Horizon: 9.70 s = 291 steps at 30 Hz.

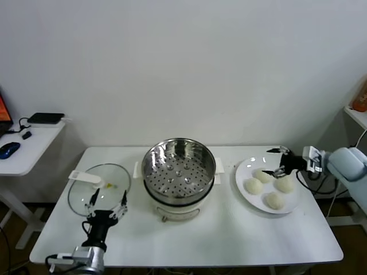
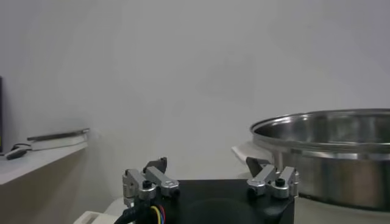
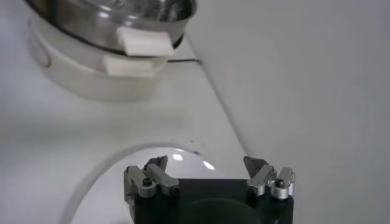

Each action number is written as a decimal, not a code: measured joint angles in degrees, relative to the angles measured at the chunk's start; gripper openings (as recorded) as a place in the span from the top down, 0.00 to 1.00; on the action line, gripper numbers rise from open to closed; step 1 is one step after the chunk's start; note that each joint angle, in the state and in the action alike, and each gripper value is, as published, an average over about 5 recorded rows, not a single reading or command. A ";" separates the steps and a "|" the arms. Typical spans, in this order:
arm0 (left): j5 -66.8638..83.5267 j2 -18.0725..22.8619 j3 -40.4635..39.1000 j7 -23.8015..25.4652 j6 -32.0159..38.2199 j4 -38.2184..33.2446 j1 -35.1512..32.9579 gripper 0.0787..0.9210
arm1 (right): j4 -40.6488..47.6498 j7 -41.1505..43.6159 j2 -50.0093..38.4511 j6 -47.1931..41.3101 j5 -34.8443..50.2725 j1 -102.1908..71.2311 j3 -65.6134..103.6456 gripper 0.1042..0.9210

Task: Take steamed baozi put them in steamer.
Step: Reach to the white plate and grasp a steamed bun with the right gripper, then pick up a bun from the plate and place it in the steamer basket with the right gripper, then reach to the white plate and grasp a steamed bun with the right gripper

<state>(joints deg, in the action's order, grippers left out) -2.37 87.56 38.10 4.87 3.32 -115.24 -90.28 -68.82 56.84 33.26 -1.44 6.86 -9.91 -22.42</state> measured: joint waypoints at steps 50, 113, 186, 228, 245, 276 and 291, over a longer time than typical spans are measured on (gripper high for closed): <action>0.86 -1.00 1.50 -0.79 -2.22 1.00 1.31 0.12 | 40.22 3.78 25.70 16.77 -25.68 11.48 -11.58 0.12; -0.23 -0.77 1.90 -1.37 -2.37 0.20 0.59 0.12 | 21.82 4.67 18.39 19.24 -23.31 19.63 -18.31 0.30; -0.17 -2.74 4.25 -1.31 -2.75 -0.28 0.25 0.12 | 13.04 3.65 45.47 36.46 -44.27 27.88 -33.56 0.30; -0.16 -2.52 4.03 -1.34 -2.65 -0.80 0.28 0.12 | 3.14 7.77 30.10 23.97 -6.28 47.91 -51.22 0.12; -0.37 -2.39 2.71 -1.22 -2.65 -2.14 0.03 0.12 | 2.73 5.97 12.29 -0.60 14.68 48.50 -59.62 0.12; -0.10 -2.56 3.44 -1.19 -2.06 -1.06 -0.76 0.12 | 15.34 4.95 15.24 -3.37 2.63 24.11 -45.14 0.12; -0.19 -2.19 2.97 -1.21 -1.98 -0.68 -0.52 0.12 | 21.77 4.14 19.23 -1.01 -0.67 19.44 -40.53 0.12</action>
<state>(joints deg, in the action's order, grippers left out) -2.56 85.37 41.07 3.66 1.34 -115.92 -90.80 -47.06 60.98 52.49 -2.45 6.19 9.53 -62.95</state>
